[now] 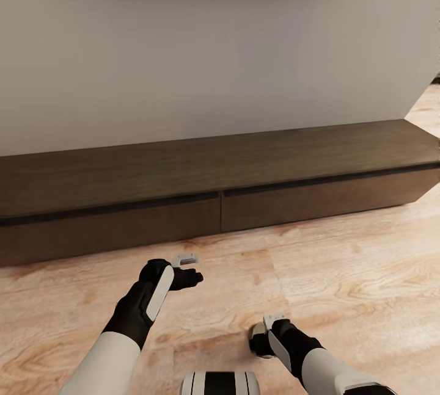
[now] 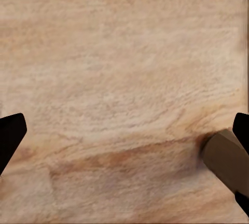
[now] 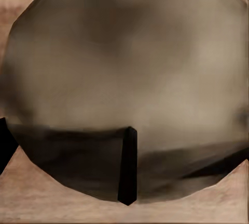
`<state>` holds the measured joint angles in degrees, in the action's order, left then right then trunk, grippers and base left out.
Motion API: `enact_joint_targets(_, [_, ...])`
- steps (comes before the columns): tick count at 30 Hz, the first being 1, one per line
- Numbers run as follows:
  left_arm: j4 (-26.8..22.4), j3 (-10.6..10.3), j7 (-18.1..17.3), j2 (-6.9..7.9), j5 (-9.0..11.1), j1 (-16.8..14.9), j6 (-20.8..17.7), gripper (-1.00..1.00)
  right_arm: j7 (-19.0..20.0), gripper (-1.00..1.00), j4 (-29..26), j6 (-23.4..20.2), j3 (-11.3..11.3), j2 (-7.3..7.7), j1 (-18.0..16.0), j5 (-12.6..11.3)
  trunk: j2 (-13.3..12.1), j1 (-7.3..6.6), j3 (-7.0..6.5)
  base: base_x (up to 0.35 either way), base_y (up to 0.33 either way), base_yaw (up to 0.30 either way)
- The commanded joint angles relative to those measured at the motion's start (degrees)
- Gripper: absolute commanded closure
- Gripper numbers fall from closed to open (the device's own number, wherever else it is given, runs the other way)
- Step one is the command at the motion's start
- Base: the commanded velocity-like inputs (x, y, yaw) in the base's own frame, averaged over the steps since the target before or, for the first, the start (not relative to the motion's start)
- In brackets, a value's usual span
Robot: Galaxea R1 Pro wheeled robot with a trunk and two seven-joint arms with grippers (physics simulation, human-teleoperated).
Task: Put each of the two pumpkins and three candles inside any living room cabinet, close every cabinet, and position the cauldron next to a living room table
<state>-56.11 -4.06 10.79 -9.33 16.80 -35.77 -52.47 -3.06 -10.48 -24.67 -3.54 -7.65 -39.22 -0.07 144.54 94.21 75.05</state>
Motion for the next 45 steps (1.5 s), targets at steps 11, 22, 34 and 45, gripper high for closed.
enact_joint_targets(11, [-0.1,-0.1,0.6,0.01,0.5,0.0,-0.2,-1.00,-0.3,1.00,-0.1,2.6,-0.2,0.06,0.1,-0.1,-0.1,-0.29,-2.40,0.000,0.000,0.000])
enact_joint_targets(22, [1.3,-0.2,0.6,0.01,0.5,0.0,-0.2,-1.00,-0.3,1.00,0.0,3.6,-0.3,0.06,0.2,-0.1,-0.1,-0.29,-2.40,-0.152,0.000,0.000])
enact_joint_targets(34, [1.4,-0.2,0.6,0.00,0.5,0.0,-0.2,-1.00,-0.2,1.00,0.0,3.7,-0.3,0.01,0.2,-0.1,-0.1,-0.29,-2.40,-0.163,0.000,0.000])
enact_joint_targets(45, [1.4,-0.2,0.6,0.01,0.5,0.0,-0.2,-1.00,-0.2,1.00,0.0,3.7,-0.3,0.01,0.2,-0.1,-0.1,-0.29,-3.20,-0.001,0.000,0.000])
